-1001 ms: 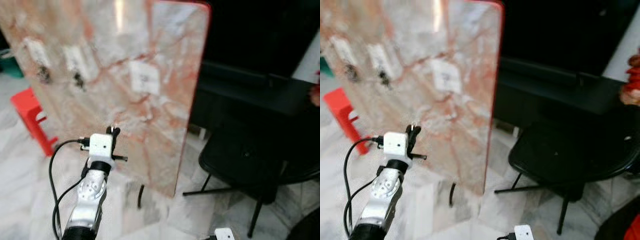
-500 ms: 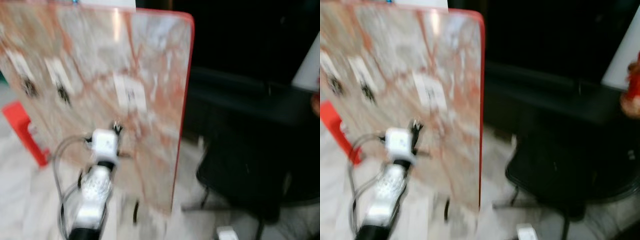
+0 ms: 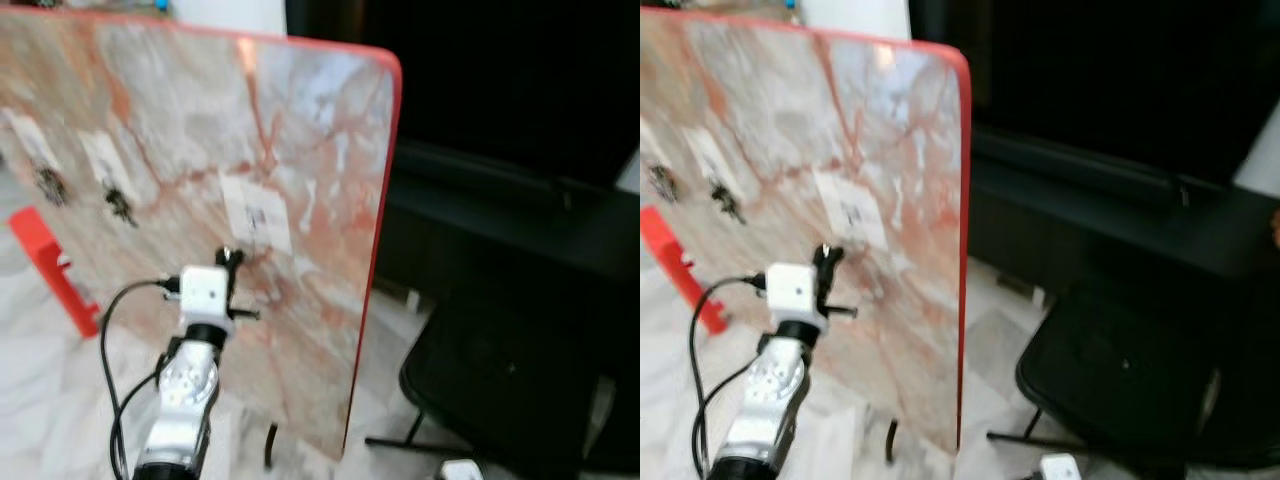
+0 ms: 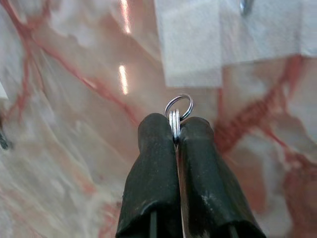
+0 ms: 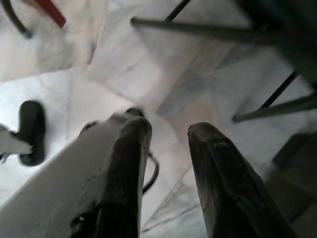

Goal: Hang keys on a hook

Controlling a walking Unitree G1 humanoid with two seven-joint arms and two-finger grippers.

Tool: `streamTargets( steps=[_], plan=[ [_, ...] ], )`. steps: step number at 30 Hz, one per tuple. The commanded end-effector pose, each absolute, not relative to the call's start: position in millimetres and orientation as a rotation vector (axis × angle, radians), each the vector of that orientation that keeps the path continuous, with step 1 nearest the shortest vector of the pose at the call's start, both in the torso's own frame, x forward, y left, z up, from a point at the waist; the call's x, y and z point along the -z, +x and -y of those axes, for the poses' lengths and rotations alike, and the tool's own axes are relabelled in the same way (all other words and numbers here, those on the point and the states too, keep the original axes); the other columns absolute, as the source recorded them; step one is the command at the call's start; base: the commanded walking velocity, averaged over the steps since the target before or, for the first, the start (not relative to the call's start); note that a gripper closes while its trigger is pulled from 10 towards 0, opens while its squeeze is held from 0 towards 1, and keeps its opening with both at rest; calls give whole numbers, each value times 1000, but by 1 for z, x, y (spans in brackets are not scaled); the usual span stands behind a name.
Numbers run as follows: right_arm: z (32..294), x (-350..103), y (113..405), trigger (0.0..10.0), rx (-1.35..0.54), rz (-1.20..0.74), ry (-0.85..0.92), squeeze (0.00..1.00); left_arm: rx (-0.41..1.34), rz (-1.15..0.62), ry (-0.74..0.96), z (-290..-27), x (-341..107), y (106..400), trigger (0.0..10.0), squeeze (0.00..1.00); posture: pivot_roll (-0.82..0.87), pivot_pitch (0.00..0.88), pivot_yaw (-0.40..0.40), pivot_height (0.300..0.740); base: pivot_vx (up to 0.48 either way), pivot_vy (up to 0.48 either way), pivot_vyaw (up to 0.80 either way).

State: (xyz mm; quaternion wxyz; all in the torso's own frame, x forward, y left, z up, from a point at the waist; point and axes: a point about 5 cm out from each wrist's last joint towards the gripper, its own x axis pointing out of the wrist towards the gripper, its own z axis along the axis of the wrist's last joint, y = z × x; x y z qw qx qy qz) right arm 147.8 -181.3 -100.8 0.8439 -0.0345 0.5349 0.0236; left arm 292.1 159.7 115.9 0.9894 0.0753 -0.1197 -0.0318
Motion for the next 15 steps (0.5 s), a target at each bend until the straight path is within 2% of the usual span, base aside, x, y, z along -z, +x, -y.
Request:
streamTargets(
  steps=[1, 15],
  plan=[
    [176, 104, 141, 10000, -64, -1146, -63, 0, 66, 247, 156, -161, -118, 290, 10000, 0, 13, 0, -33, 740, 0, 0, 0],
    [175, 103, 142, 10000, -82, -1146, -79, 0, 140, 352, 279, -148, -141, 285, 10000, 0, 21, 0, -32, 740, 0, 0, 0]
  ],
)
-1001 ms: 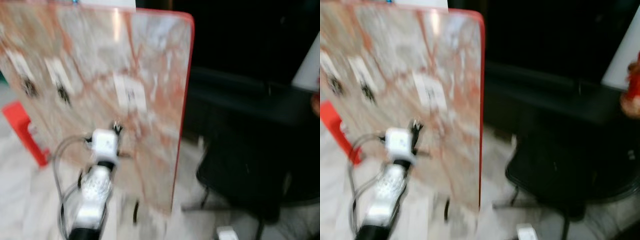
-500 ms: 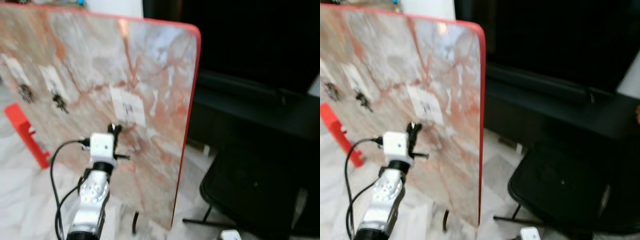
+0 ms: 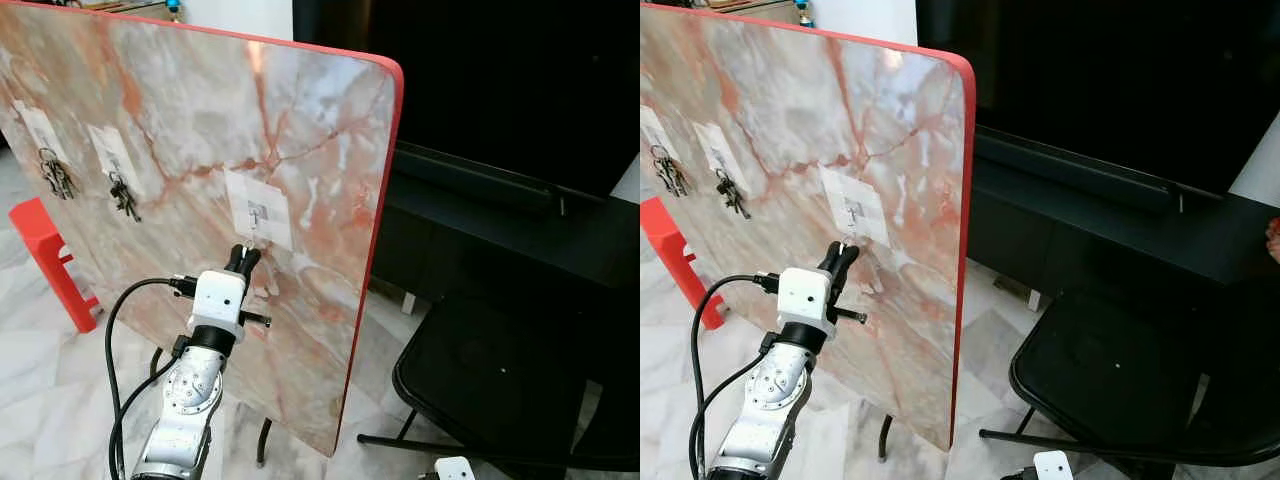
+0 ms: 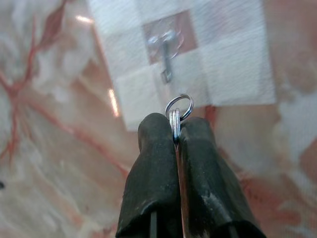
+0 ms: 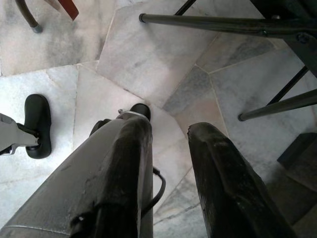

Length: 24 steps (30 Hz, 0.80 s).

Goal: Hang keys on a hook

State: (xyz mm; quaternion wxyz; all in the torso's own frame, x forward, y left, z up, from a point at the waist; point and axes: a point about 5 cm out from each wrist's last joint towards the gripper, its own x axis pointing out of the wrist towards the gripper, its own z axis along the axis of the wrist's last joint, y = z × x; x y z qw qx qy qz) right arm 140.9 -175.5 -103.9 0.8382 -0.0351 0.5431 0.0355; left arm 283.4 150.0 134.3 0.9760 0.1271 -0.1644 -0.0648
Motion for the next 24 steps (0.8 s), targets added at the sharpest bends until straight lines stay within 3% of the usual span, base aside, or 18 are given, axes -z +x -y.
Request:
streamTargets(
  steps=[1, 24],
  plan=[
    [175, 103, 142, 10000, -82, -1146, -78, 0, 138, 354, 283, -148, -142, 286, 10000, 0, 21, 0, -32, 740, 0, 0, 0],
    [176, 103, 142, 10000, -85, -1146, -81, 0, 70, 409, 410, -155, -145, 277, 10000, 0, 20, 0, -31, 740, 0, 0, 0]
  ],
)
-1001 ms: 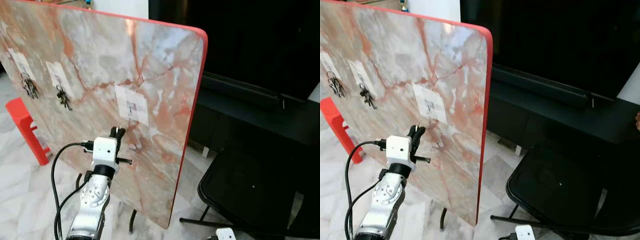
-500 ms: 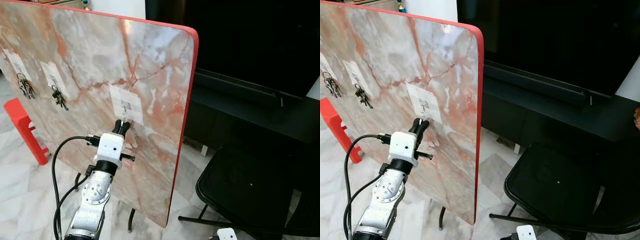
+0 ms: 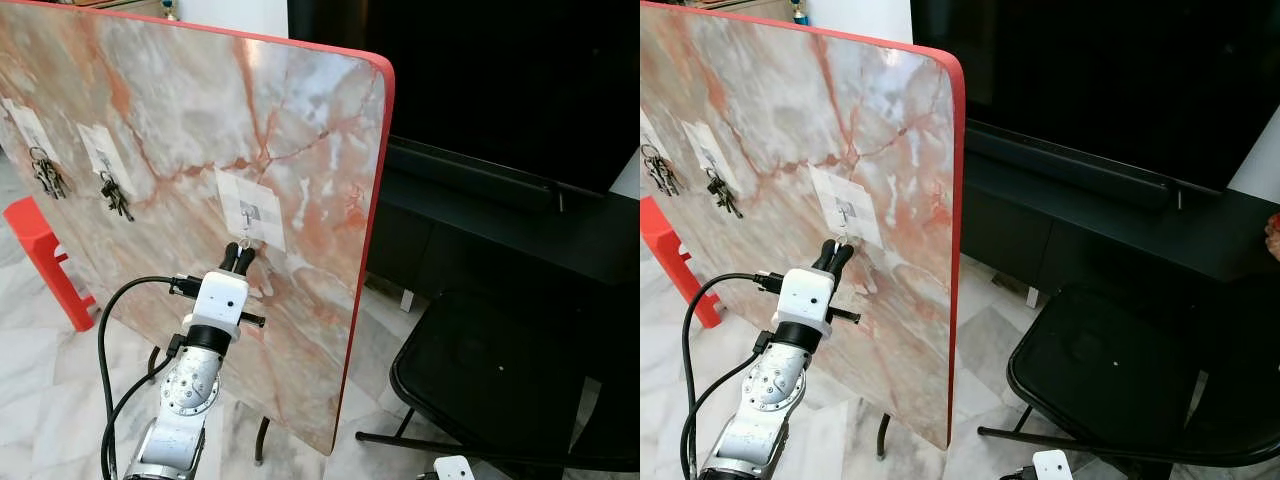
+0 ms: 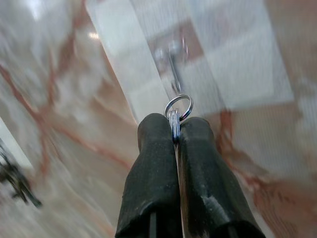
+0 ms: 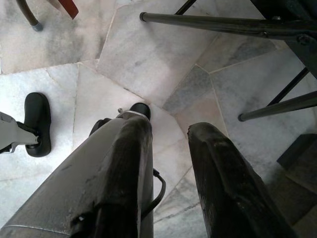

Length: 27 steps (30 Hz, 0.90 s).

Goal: Hang keys on a hook

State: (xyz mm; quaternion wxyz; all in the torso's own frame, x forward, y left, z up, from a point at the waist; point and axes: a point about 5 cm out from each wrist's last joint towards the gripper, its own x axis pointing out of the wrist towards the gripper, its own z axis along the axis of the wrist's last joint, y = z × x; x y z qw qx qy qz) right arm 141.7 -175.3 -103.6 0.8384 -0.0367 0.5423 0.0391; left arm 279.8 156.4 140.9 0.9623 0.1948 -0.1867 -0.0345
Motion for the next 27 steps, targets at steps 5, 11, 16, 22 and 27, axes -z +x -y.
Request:
streamTargets(
  steps=[5, 11, 16, 22, 27],
  plan=[
    [176, 103, 142, 10000, -86, -1147, -83, 0, 41, 431, 433, -158, -147, 275, 10000, 0, 19, 0, -31, 740, 0, 0, 0],
    [176, 103, 142, 10000, -88, -1147, -83, 0, 22, 442, 450, -159, -148, 276, 10000, 0, 19, 0, -32, 740, 0, 0, 0],
    [175, 103, 142, 10000, -88, -1146, -82, 0, -3, 456, 446, -161, -151, 278, 10000, 0, 20, 0, -32, 740, 0, 0, 0],
    [175, 103, 142, 10000, -88, -1146, -82, 0, 24, 460, 451, -157, -151, 281, 10000, 0, 20, 0, -31, 740, 0, 0, 0],
    [175, 103, 142, 10000, -89, -1147, -82, 0, 46, 459, 461, -154, -150, 283, 10000, 0, 20, 0, -31, 740, 0, 0, 0]
  ],
)
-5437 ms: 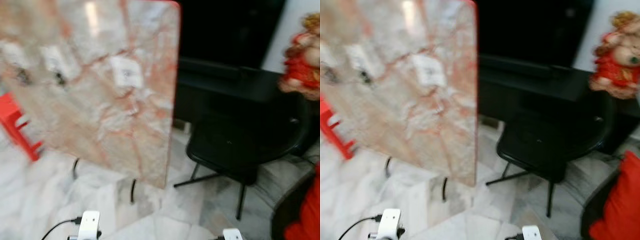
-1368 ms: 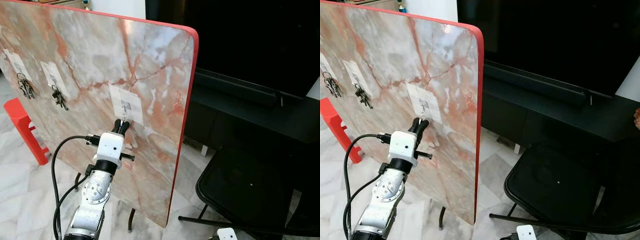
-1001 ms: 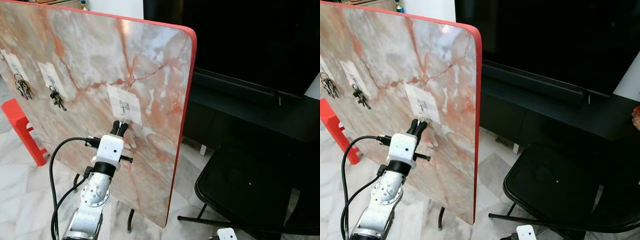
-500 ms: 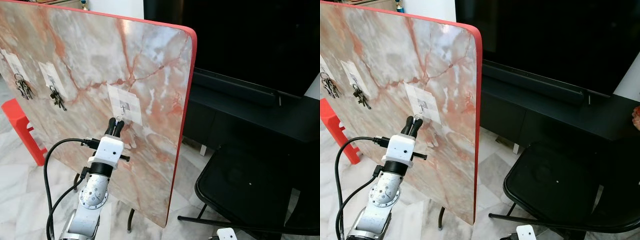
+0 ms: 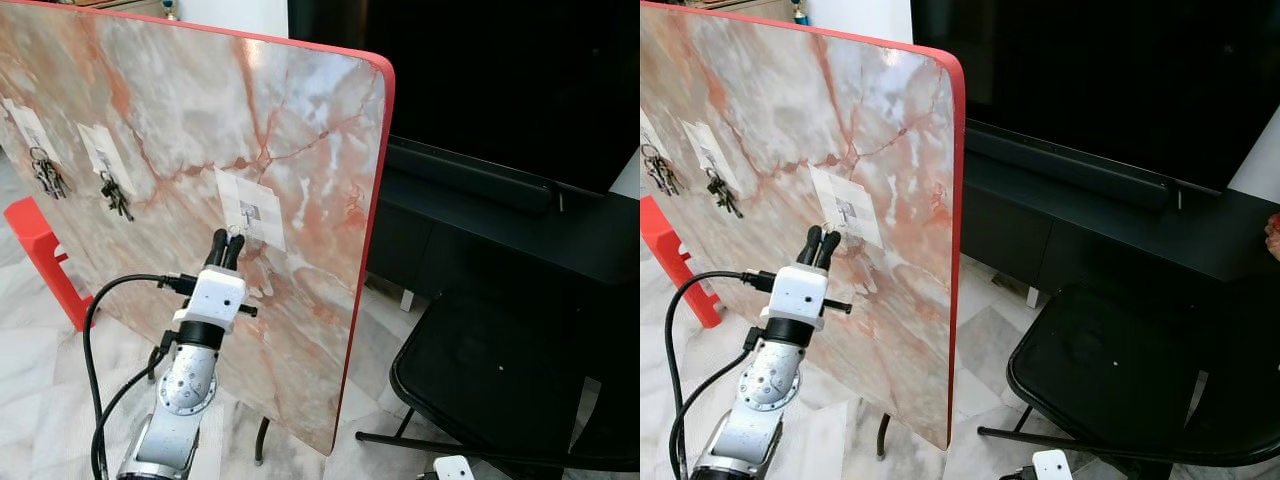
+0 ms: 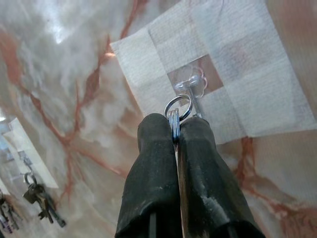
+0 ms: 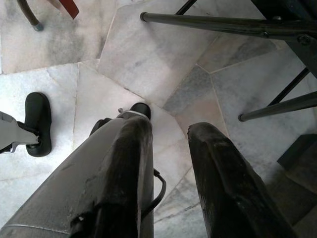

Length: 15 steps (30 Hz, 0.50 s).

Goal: Hang keys on a hook

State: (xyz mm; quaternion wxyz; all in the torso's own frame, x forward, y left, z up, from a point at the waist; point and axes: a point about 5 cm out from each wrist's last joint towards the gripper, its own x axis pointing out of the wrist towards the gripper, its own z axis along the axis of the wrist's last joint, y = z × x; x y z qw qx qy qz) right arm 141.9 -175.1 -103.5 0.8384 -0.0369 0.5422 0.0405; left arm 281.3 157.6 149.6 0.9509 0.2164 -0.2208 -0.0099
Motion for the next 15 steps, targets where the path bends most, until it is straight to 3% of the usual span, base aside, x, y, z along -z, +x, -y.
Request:
streamTargets(
  steps=[1, 15],
  plan=[
    [175, 103, 142, 10000, -89, -1147, -82, 0, 48, 460, 464, -153, -150, 284, 10000, 0, 20, 0, -31, 740, 0, 0, 0],
    [175, 103, 143, 10000, -89, -1148, -79, 0, 64, 430, 487, -153, -146, 287, 10000, 0, 22, 0, -31, 740, 0, 0, 0]
  ],
)
